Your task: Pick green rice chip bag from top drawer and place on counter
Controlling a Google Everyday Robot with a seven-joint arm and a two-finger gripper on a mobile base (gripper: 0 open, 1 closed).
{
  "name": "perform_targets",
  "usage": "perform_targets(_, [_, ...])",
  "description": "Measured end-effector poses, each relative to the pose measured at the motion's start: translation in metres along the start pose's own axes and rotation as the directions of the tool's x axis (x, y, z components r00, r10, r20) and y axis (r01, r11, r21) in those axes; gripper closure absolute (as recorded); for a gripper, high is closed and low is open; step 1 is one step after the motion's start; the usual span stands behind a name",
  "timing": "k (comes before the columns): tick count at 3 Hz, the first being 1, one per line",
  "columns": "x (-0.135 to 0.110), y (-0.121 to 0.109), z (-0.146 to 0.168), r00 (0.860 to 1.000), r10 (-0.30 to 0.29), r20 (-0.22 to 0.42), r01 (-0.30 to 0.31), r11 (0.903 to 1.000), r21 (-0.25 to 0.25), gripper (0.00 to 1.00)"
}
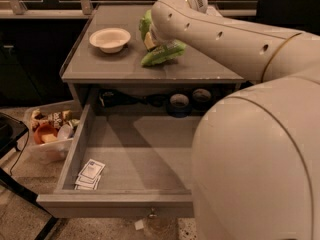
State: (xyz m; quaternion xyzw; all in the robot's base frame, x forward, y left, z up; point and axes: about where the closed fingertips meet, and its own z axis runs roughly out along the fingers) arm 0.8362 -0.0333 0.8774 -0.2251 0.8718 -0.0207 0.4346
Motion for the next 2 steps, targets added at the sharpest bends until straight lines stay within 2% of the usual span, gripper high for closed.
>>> perform_targets(1, [0.0046, -0.0075, 0.0030, 0.998, 0.053, -0.045, -0.051, 0.9976, 0.046, 0.00])
perform_targets(2, [0.0056, -0.0078, 0.0032, 0.997, 0.061, -0.048, -0.059, 0.9971, 0.048, 0.00])
